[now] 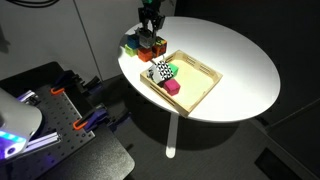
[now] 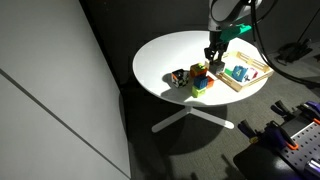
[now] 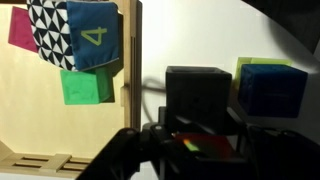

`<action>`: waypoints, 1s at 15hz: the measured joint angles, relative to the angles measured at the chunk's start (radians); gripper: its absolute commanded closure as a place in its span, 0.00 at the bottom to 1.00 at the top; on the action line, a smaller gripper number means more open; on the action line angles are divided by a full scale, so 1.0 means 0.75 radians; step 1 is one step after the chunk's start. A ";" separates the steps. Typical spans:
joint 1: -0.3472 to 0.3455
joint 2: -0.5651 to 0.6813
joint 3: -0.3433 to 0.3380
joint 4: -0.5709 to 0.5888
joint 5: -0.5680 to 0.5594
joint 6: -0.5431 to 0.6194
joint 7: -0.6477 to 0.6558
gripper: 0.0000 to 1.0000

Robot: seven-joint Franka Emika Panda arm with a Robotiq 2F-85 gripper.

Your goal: Put the grey block in the crate

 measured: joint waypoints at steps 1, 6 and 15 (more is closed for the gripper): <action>-0.015 -0.022 -0.001 -0.014 0.000 -0.013 0.000 0.69; -0.107 -0.121 -0.013 -0.087 0.004 -0.069 -0.011 0.69; -0.244 -0.188 -0.105 -0.135 0.007 -0.131 -0.024 0.69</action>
